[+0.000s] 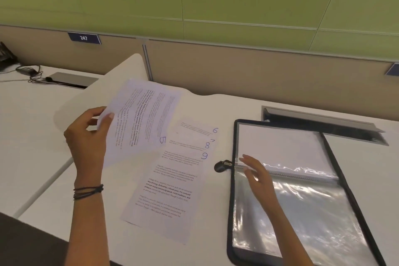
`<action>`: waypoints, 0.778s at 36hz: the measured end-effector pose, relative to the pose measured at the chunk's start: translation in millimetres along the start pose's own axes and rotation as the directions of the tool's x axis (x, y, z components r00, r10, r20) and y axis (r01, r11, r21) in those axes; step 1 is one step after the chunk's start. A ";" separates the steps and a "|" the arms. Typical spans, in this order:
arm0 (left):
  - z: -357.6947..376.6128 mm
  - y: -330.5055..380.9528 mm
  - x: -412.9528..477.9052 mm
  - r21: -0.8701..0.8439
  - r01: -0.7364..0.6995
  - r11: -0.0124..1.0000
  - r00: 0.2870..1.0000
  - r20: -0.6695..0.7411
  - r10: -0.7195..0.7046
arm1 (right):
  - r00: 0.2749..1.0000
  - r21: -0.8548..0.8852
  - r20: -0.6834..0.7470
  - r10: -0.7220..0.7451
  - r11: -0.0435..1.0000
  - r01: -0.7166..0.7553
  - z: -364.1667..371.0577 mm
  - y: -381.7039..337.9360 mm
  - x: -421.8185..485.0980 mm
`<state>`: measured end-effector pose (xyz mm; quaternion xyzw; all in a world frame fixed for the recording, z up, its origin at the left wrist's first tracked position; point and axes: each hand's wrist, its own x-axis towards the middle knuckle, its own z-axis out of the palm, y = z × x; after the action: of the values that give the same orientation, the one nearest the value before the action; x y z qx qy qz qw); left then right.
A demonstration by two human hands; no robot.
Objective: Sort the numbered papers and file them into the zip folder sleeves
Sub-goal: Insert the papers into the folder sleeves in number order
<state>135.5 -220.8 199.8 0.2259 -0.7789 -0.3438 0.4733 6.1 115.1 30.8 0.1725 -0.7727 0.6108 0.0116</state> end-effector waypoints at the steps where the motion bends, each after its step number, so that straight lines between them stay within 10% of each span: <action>1: 4.5 5.6 -1.1 -0.009 -0.016 1.000 1.000 0.011 0.016 | 1.000 -0.004 -0.009 -0.007 1.000 0.007 -6.0 -1.8 -0.2; 13: 60.6 65.0 -31.4 -0.172 -0.078 0.982 0.975 0.194 0.111 | 0.986 -0.015 -0.164 -0.003 1.000 0.001 -70.9 -15.6 -8.1; 28: 128.9 124.8 -80.9 -0.500 0.234 0.834 0.867 0.496 0.054 | 0.932 0.005 -0.344 0.110 0.993 -0.115 -148.8 -19.2 -30.3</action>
<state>53.5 -42.0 205.5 0.0252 -0.7307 -0.6189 0.2871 11.3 260.0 79.7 0.0185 -0.7719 0.6254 0.1126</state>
